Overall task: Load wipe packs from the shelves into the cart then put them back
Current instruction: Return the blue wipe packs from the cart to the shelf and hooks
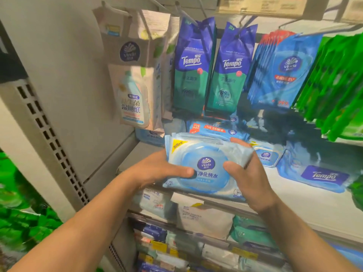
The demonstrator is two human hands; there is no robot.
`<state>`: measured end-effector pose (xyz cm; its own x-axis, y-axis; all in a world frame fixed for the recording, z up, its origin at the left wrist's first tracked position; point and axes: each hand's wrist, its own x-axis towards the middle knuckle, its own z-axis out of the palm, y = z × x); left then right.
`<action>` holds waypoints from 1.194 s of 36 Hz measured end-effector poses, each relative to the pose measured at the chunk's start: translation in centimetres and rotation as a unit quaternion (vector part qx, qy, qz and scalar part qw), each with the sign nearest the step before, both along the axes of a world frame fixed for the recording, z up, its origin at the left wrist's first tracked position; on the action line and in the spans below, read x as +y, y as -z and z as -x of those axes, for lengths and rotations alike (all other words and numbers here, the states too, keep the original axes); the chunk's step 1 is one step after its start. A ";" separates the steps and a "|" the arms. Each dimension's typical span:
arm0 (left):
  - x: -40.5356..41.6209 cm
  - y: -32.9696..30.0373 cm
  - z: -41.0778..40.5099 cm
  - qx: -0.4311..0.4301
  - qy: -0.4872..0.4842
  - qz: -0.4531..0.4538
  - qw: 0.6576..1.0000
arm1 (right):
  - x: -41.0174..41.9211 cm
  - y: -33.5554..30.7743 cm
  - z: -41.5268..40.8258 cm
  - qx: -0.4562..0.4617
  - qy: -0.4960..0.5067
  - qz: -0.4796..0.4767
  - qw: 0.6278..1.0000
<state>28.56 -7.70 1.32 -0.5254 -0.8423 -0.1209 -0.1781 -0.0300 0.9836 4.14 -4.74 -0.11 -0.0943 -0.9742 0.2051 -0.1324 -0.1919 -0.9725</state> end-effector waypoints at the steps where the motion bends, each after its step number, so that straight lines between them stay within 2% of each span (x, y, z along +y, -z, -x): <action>1: -0.1 0.2 -0.4 -0.005 -0.008 0.003 1.000 | -0.1 0.4 -0.2 -0.007 -0.007 0.000 1.000; 9: -0.8 1.4 -3.4 0.028 -0.039 -0.006 0.999 | -0.9 1.7 -3.0 0.010 -0.045 0.022 0.999; 13: -0.6 1.4 -5.0 0.040 -0.022 -0.010 0.999 | -1.7 1.8 -4.3 0.063 -0.058 0.032 0.996; 20: -1.0 2.1 -7.3 0.062 -0.103 0.007 0.993 | -3.3 1.4 -7.0 0.129 -0.055 0.083 0.987; 23: -1.1 2.3 -8.2 0.070 -0.109 0.003 0.992 | -3.7 1.5 -7.9 0.154 -0.052 0.095 0.982; 29: -1.5 3.2 -9.7 0.044 -0.127 -0.002 0.991 | -4.6 2.6 -9.8 0.195 -0.062 0.112 0.972; 32: -1.3 3.0 -9.7 0.008 -0.177 0.068 0.982 | -4.6 2.9 -10.5 0.222 -0.052 0.115 0.967; 35: -0.7 3.0 -9.6 -0.011 -0.198 0.087 0.976 | -4.6 3.2 -10.7 0.216 -0.062 0.098 0.970; 39: 0.5 3.2 -9.0 -0.029 -0.230 0.103 0.967 | -4.2 3.2 -10.5 0.165 -0.095 0.019 0.982; 41: 1.0 3.2 -8.7 -0.006 -0.232 0.109 0.967 | -3.9 2.8 -10.5 0.153 -0.085 -0.018 0.984; 43: 1.1 3.1 -8.5 -0.021 -0.232 0.118 0.965 | -3.6 2.6 -10.6 0.132 -0.060 -0.043 0.989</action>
<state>37.10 -6.62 -1.80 -0.0837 -0.9924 0.0899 -0.2394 0.1076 0.9650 14.69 -8.35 -2.74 0.0690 -0.9899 0.1238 -0.3640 -0.1405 -0.9208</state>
